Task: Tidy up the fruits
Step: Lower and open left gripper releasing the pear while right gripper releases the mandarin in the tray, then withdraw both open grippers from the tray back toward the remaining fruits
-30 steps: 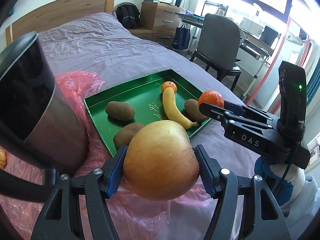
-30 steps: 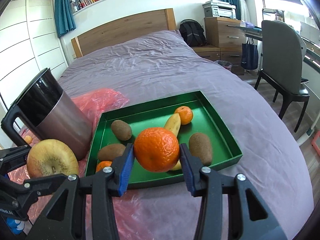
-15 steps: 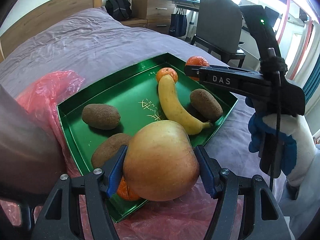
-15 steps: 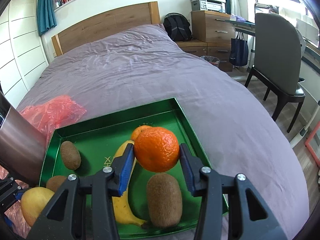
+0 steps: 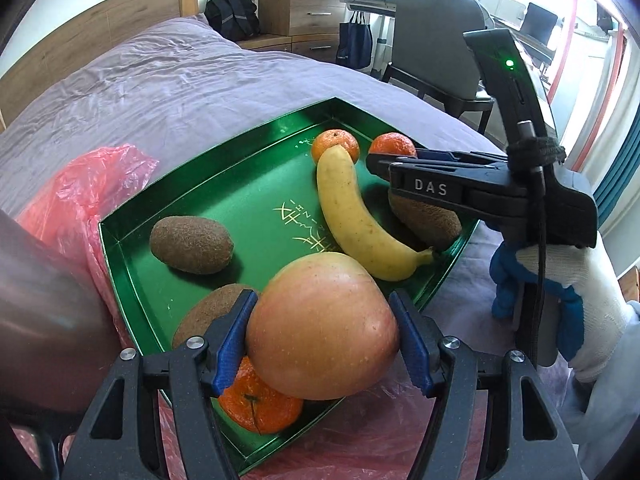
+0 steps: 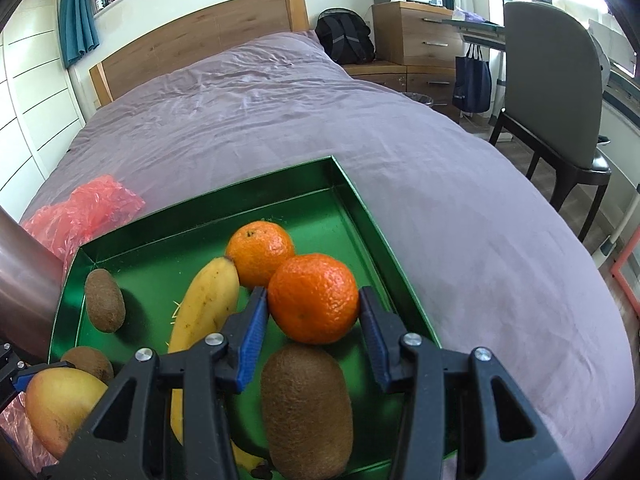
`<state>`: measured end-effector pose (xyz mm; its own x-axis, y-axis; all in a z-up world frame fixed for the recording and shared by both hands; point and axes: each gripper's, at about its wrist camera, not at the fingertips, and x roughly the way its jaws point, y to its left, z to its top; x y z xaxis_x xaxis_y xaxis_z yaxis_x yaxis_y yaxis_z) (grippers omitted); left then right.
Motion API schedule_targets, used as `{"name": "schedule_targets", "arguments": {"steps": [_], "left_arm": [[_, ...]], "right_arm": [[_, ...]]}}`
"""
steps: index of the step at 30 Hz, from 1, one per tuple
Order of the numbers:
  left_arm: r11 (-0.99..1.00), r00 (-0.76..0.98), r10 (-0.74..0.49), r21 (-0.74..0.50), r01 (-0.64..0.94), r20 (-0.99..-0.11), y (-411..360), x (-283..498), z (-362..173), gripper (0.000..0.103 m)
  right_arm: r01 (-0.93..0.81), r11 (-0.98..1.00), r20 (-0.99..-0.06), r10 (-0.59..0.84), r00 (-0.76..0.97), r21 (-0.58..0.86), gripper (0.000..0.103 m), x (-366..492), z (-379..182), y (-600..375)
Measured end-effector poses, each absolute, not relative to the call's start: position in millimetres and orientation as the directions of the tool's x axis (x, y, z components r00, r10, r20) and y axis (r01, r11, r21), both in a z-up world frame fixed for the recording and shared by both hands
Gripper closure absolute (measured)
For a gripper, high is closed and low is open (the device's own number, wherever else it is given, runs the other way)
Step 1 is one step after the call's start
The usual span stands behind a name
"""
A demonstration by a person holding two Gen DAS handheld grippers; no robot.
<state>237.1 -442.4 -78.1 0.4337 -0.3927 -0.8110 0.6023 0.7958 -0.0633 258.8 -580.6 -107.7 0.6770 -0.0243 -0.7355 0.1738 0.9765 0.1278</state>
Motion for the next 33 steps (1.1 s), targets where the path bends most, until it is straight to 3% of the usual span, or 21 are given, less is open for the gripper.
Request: {"name": "schedule_targets", "arguments": {"steps": [8,10,16,20,24,27,33], "left_arm": [[0.802,0.392,-0.396,-0.105,0.588,-0.83,-440.2,245.9,-80.4,0.04],[0.805,0.382,-0.396,-0.116,0.582,-0.835,-439.4,247.1,-80.7,0.04],[0.815,0.41,-0.384,-0.094,0.572,-0.827,-434.5,240.0,-70.9,0.039],[0.816,0.439,-0.388,-0.08,0.572,-0.81,-426.5,231.8,-54.4,0.031],[0.821,0.452,-0.397,-0.089,0.564,-0.799,-409.1,218.1,-39.9,0.03],[0.818,0.474,-0.403,-0.075,0.571,-0.783,-395.3,201.1,-28.8,0.03],[0.817,0.505,-0.422,-0.075,0.571,-0.753,-362.0,166.8,-12.5,0.03]], "right_arm": [[0.194,0.975,-0.751,-0.046,0.659,0.11,0.04,256.1,-106.6,-581.8],[0.195,0.975,-0.75,-0.048,0.66,0.11,0.03,253.3,-103.2,-581.6],[0.197,0.975,-0.74,-0.059,0.67,0.101,0.023,241.2,-87.9,-579.3],[0.193,0.976,-0.724,-0.06,0.687,0.103,0.016,222.9,-72.3,-573.2],[0.185,0.977,-0.712,-0.055,0.7,0.106,0.013,201.3,-57.8,-563.8],[0.177,0.977,-0.704,-0.045,0.709,0.116,0.001,182.0,-49.1,-552.6],[0.129,0.986,-0.694,-0.021,0.72,0.104,0.0,141.6,-32.0,-517.8]]}}
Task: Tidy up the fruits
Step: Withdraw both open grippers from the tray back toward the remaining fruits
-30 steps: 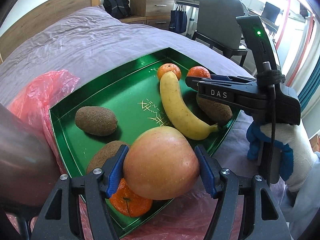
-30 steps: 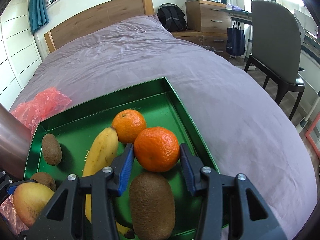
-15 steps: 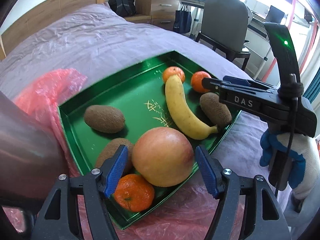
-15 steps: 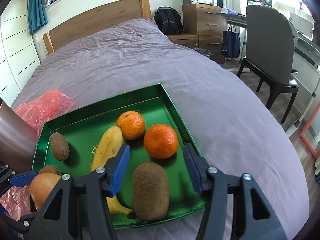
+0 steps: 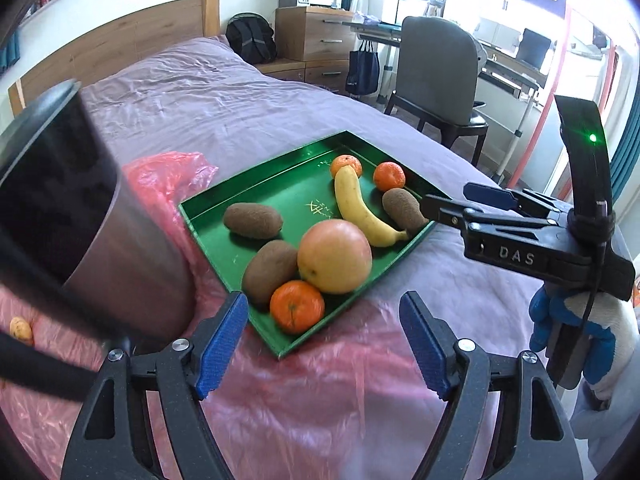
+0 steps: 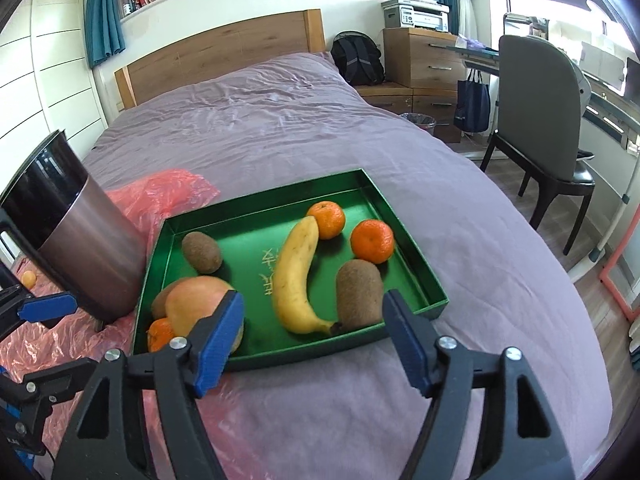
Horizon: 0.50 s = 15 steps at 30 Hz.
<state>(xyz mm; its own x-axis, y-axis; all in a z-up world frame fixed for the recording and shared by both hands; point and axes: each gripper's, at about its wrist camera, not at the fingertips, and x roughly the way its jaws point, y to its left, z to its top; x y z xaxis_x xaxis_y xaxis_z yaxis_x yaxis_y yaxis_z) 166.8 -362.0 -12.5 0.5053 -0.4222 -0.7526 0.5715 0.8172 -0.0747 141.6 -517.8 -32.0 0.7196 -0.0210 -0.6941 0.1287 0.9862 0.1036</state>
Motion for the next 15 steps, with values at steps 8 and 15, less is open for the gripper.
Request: {"name": "schedule_targets", "arguments": {"steps": [8,15], "left_arm": [[0.847,0.527,-0.397,-0.079,0.526,-0.751,-308.8,122.8,-12.6,0.026],[0.888,0.556,-0.304,-0.019,0.459,-0.774,-257.6,91.6,-16.7,0.022]], "right_arm": [[0.076,0.993,-0.702,0.012,0.712,0.093,0.0,95.0,-21.7,-471.1],[0.045,0.992,-0.705,0.054,0.707,0.121,0.0,62.1,-15.5,-436.0]]}}
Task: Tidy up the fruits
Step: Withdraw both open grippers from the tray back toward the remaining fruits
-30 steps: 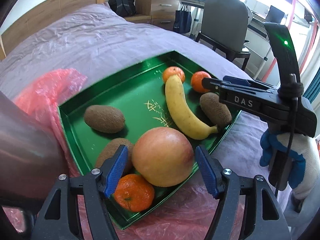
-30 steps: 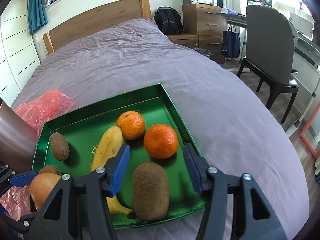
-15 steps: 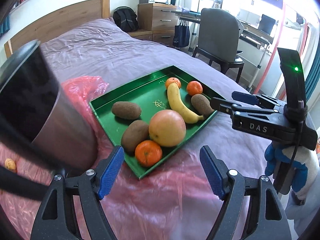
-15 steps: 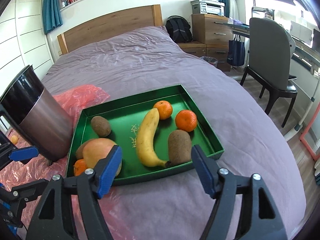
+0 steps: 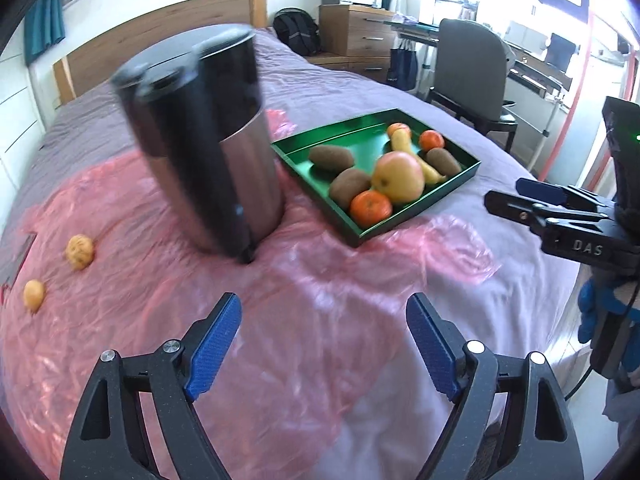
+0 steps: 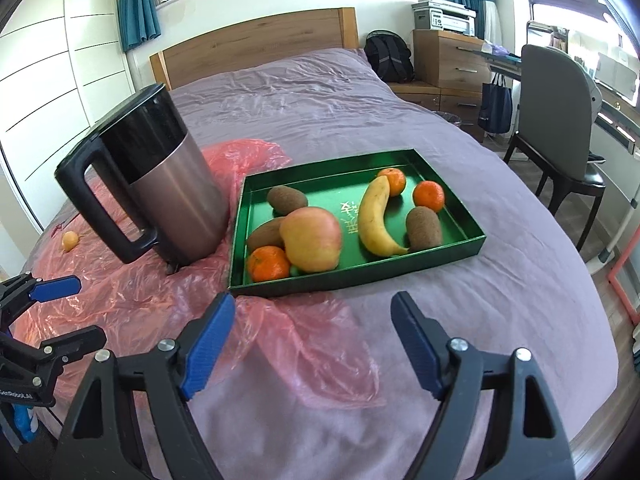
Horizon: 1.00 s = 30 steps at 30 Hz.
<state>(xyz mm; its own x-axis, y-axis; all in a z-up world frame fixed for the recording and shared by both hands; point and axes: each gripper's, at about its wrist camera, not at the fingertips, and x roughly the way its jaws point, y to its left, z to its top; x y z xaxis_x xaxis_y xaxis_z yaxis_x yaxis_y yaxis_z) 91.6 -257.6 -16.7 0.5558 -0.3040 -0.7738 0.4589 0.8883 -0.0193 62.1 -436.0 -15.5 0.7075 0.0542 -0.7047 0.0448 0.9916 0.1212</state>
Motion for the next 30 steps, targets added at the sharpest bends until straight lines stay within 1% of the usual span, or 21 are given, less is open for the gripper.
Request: {"name": "schedule_targets", "arguments": {"steps": [2,3,4,6,10,16,18,19,25,30], "left_arm": [[0.9,0.559,-0.288,-0.021,0.435,-0.777,-241.2,84.5,-17.3,0.021],[0.906,0.566,-0.277,-0.015,0.423,-0.776,-232.9,80.8,-17.0,0.019],[0.911,0.572,-0.267,-0.009,0.413,-0.775,-225.3,77.6,-17.0,0.015],[0.921,0.592,-0.244,0.008,0.39,-0.768,-208.9,70.7,-15.5,0.012],[0.943,0.606,-0.202,0.015,0.333,-0.769,-176.1,65.2,-12.0,0.011],[0.971,0.651,-0.152,0.011,0.239,-0.743,-120.3,54.8,-2.1,0.01],[0.978,0.66,-0.137,0.005,0.209,-0.739,-102.7,51.3,-0.5,0.008],[0.981,0.662,-0.127,0.004,0.192,-0.739,-92.7,49.5,-0.5,0.005],[0.991,0.675,-0.1,-0.012,0.134,-0.731,-43.8,37.5,-2.9,0.005],[0.996,0.697,-0.082,-0.031,0.085,-0.712,-2.8,29.6,-1.8,0.005]], "right_arm": [[0.033,0.992,-0.706,0.064,0.705,0.123,0.0,54.7,-14.1,-425.5],[0.027,0.992,-0.707,0.067,0.704,0.121,0.0,51.5,-13.4,-419.6],[0.022,0.993,-0.706,0.07,0.705,0.12,0.0,48.5,-11.9,-414.3],[0.011,0.991,-0.705,0.086,0.704,0.132,0.0,43.5,-9.3,-403.1],[-0.022,0.988,-0.696,0.124,0.707,0.154,0.0,37.1,-2.9,-376.9],[-0.083,0.986,-0.685,0.161,0.711,0.147,0.0,29.4,11.5,-336.8],[-0.101,0.985,-0.679,0.171,0.714,0.143,0.0,26.0,16.6,-325.2],[-0.11,0.984,-0.675,0.177,0.716,0.142,0.0,24.0,19.1,-319.3],[-0.162,0.978,-0.662,0.206,0.721,0.128,0.0,14.6,31.5,-280.8],[-0.205,0.974,-0.671,0.214,0.71,0.094,0.0,11.8,38.6,-244.3]]}}
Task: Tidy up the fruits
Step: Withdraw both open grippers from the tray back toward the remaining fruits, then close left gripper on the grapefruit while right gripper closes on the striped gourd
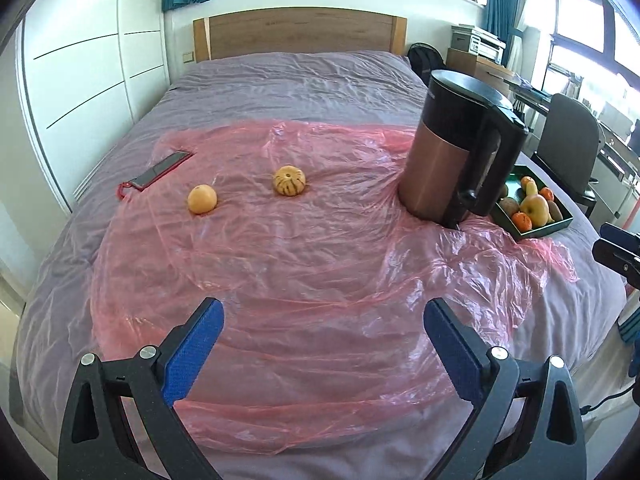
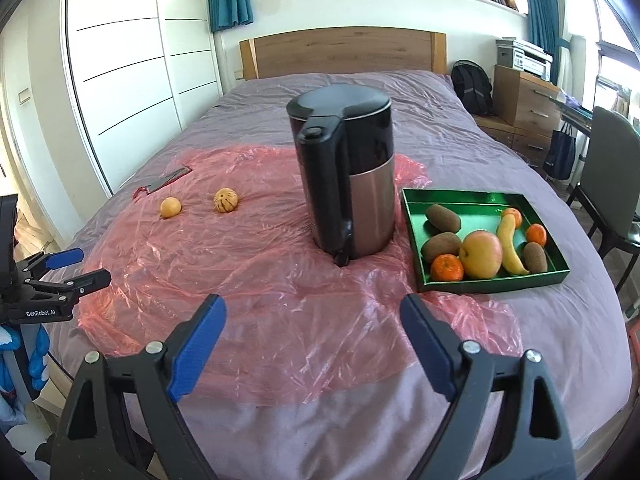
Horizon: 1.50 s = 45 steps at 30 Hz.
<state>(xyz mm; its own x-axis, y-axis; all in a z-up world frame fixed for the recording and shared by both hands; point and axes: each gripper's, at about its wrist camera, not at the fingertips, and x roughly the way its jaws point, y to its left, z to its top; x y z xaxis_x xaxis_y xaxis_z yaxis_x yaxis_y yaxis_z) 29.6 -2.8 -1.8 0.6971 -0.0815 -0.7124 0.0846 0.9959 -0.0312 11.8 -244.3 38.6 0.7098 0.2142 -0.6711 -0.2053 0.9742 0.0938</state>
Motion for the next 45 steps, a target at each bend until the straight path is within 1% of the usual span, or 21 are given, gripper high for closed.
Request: {"name": "schedule_targets", "arguments": {"steps": [9,16,22,29,34,39,45], "left_arm": [[0.995,0.736,-0.001,-0.075,-0.067,-0.677,89.4,28.7,0.2,0.005],[0.978,0.726,0.078,-0.091,-0.19,-0.683,146.2,38.2,-15.1,0.005],[0.964,0.707,0.106,-0.101,-0.245,-0.7,173.5,51.6,-30.2,0.005],[0.964,0.694,0.092,-0.11,-0.241,-0.714,188.9,81.5,-36.2,0.005],[0.972,0.699,0.087,-0.094,-0.217,-0.709,193.6,118.0,-32.6,0.005],[0.982,0.682,0.079,-0.06,-0.178,-0.727,186.6,161.8,-41.1,0.005],[0.991,0.662,0.047,-0.048,-0.125,-0.748,175.0,209.1,-58.7,0.005]], "right_arm": [[-0.283,0.959,-0.692,0.223,0.687,0.028,0.0,22.6,46.7,-182.5],[-0.336,0.942,-0.712,0.248,0.657,0.018,0.0,37.6,39.4,-144.9],[-0.364,0.931,-0.727,0.259,0.636,0.013,0.0,53.9,30.7,-124.9],[-0.427,0.904,-0.734,0.297,0.61,0.011,0.0,82.5,19.1,-91.5],[-0.474,0.88,-0.73,0.341,0.593,0.026,0.0,116.8,10.3,-61.7],[-0.494,0.867,-0.726,0.383,0.571,0.068,0.0,157.4,-3.6,-40.4],[-0.506,0.858,-0.724,0.404,0.559,0.089,0.0,207.1,-22.8,-23.6]]}}
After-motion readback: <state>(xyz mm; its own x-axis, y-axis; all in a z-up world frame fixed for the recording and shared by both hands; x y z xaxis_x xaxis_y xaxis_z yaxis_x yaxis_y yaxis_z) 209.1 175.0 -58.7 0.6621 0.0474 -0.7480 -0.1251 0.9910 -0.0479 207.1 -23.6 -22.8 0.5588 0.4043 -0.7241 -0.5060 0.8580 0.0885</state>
